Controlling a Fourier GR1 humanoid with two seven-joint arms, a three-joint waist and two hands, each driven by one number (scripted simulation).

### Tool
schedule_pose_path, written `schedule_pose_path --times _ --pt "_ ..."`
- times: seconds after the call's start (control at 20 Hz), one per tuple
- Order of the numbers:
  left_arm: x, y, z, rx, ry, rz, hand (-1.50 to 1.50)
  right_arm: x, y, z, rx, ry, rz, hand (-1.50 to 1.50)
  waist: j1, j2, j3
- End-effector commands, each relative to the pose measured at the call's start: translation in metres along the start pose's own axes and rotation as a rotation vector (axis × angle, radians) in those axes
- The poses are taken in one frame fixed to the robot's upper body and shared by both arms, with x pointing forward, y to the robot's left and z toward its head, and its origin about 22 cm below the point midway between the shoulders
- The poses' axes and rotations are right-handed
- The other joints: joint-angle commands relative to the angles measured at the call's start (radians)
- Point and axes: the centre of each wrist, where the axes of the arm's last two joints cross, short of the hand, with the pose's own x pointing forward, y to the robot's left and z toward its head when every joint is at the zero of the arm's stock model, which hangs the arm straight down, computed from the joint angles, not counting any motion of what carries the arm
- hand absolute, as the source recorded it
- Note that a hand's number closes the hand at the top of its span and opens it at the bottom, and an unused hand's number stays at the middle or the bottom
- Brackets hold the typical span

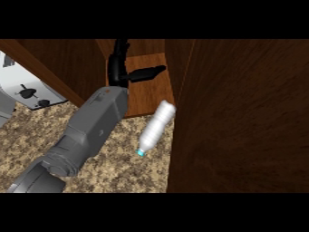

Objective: Pick up the bottled water, place it into the cabinet and close the cabinet

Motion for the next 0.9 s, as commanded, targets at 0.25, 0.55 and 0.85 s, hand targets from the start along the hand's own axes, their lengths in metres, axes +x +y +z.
schedule_pose_path --times 0.25,0.55,0.85 --pt "0.010 -0.009 -0.005 -0.154 -0.112 -0.014 -1.50 -0.003 -0.002 0.005 -0.002 -0.006 0.006 -1.50 0.022 -0.008 0.001" --pt "0.013 -0.017 -0.003 -0.154 -0.172 0.070 1.50 0.010 0.001 0.004 0.013 -0.003 0.032 -1.50 0.027 -0.022 0.000" --pt "-0.008 -0.005 0.009 -0.174 -0.136 0.125 1.50 0.002 0.004 0.004 0.033 0.017 0.041 -1.50 0.062 -0.032 0.001"
